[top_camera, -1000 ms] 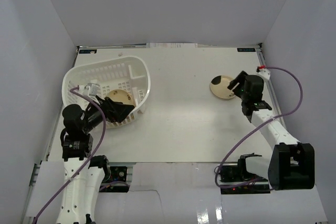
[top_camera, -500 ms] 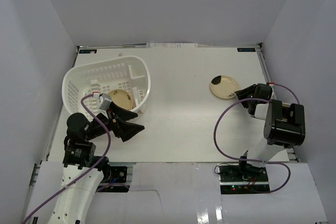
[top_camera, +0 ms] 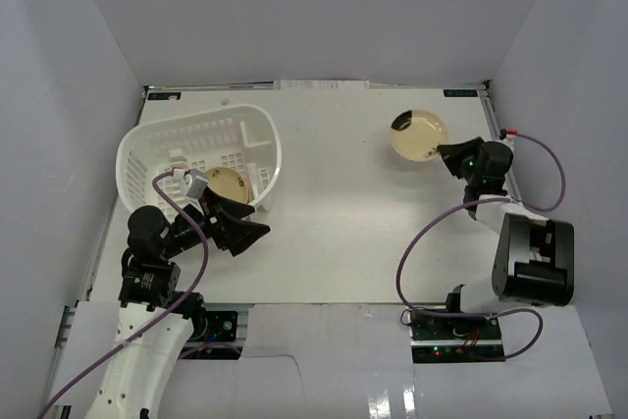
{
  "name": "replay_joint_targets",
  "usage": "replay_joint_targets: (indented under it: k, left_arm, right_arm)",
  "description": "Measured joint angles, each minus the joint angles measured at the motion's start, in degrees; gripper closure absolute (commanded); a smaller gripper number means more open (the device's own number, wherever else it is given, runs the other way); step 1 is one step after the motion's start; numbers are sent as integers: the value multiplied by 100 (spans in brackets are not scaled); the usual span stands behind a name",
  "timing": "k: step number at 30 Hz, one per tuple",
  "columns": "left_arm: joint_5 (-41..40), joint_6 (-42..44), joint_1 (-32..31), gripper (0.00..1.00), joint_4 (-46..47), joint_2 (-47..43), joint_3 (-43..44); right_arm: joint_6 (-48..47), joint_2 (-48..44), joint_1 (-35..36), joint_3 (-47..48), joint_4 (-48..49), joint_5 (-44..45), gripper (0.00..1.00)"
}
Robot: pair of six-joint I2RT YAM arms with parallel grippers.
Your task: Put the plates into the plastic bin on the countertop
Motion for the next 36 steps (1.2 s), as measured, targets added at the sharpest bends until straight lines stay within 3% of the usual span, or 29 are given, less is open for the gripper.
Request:
replay_joint_targets:
  k: [4,10,16,20,25,30,33,34,36]
  left_arm:
    - [-501,-85,0,2,-127,356,372]
    - [-1075,-273,0,2,-103,664,1661]
    - [-1692,-385,-2,2,-181,444,2614]
    - [-2055,-402,-2,2,-345,256,2693]
    - [-2391,-393,-2,2,-728,170,2498]
    - [-2518,-372,-2,2,-970,170,2393]
    - [-2544,-372,-2,2,-1021,170,2367]
    - [-2549,-372,-2,2,-1029,170,2356]
    - [-2570,-372,-2,2,-1038,173,2343]
  right_arm:
    - [-608,-1158,885,890,-481,289,92]
    - [-1471,-1174,3067,2695,-846,428,92]
    - [-2229,26,4819,3912,-1661,922,92]
    - [-2889,1237,5858,5156,-2527,1467,92]
    - [-3386,2175,6647,6116,-3300,1803,92]
    - [-3689,2643,6977,6505,-3783,2081,91]
    - [-3832,2868,7090,6693,-3980,2291,73]
    - [-3882,2935,7117,6756,-4026,2354,54]
    - [-3941,3062,7152,6926,-4109,2430,43]
